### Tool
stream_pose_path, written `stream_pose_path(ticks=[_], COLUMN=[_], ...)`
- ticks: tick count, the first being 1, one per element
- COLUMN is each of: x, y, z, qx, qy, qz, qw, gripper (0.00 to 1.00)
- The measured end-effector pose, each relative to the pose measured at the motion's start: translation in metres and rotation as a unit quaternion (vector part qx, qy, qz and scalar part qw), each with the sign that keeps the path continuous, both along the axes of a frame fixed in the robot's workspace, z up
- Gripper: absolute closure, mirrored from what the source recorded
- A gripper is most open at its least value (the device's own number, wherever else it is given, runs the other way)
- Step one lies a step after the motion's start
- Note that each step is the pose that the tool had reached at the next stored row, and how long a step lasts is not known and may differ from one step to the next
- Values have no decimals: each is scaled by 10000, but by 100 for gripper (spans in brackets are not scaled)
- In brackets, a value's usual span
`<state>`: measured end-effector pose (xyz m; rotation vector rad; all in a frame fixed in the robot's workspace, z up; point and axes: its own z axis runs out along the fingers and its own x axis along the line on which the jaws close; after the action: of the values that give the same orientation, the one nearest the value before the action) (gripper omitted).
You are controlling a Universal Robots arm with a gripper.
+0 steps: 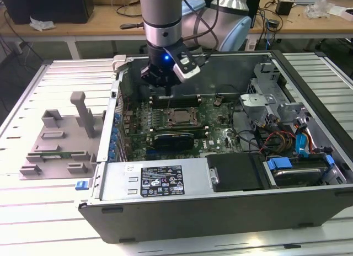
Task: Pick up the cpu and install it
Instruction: 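Install the first cpu locking lever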
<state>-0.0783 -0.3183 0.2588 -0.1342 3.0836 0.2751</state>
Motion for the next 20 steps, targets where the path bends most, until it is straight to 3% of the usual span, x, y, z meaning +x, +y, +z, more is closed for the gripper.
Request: stream_pose_path(ticks=[6,9,16,20], x=[277,282,341,341], y=[-35,-35,-37,4], z=[-26,-27,-125,-137], qx=[-1,1,0,0], qy=[2,1,9,9], qz=[-10,-10,-10,-10], qw=[10000,10000,10000,10000], gripper=[89,89,89,89])
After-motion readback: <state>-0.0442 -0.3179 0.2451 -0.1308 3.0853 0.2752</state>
